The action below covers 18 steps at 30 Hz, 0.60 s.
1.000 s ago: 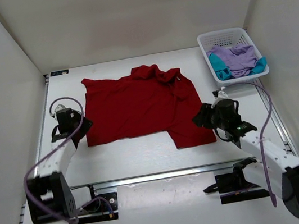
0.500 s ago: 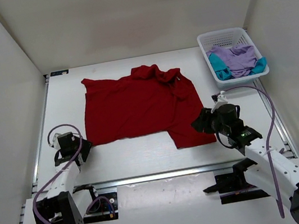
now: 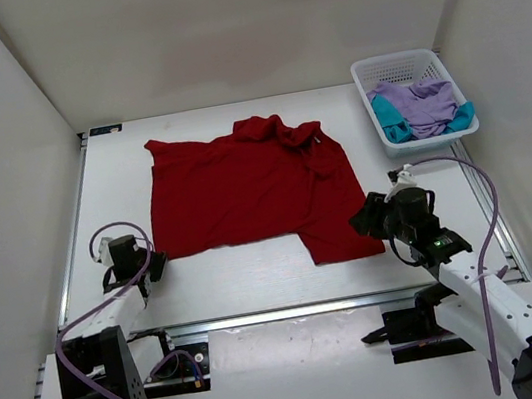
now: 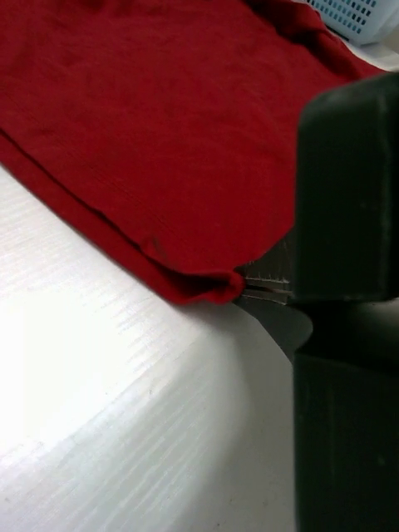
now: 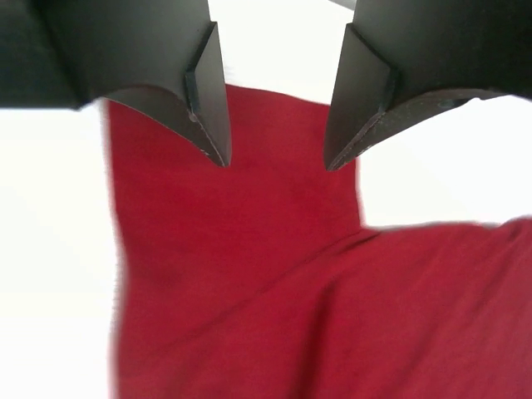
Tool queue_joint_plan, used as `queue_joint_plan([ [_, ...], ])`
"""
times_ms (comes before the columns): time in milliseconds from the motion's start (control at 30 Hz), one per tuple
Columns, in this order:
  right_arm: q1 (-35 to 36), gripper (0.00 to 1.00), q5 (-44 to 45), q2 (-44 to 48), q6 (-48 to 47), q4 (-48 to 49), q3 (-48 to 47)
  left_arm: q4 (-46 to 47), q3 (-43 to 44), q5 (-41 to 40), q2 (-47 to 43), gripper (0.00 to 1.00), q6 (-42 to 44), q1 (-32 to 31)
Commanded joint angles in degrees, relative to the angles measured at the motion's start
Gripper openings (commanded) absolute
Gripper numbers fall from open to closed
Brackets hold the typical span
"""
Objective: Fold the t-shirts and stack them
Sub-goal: Flatten out the tshirt
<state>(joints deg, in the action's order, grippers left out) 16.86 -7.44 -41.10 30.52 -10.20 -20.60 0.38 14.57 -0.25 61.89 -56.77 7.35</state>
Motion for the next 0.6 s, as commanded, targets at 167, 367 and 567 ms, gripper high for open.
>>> queue_joint_plan([
  [167, -4.15, 0.45, 12.34, 2.34, 3.57, -14.58, -2.42, 1.46, 10.83, -0.98, 5.68, 0.0, 6.32, -0.76],
  [367, 1.94, 0.42, 21.41, -3.01, 8.85, -21.35, -3.57, 1.47, 19.79, -0.55, 13.6, 0.0, 8.87, -1.2],
  [567, -3.14, 0.41, 19.58, -8.64, 7.54, -19.6, -2.87, 3.31, 19.45, 1.82, 12.91, 0.0, 9.14, -2.26],
])
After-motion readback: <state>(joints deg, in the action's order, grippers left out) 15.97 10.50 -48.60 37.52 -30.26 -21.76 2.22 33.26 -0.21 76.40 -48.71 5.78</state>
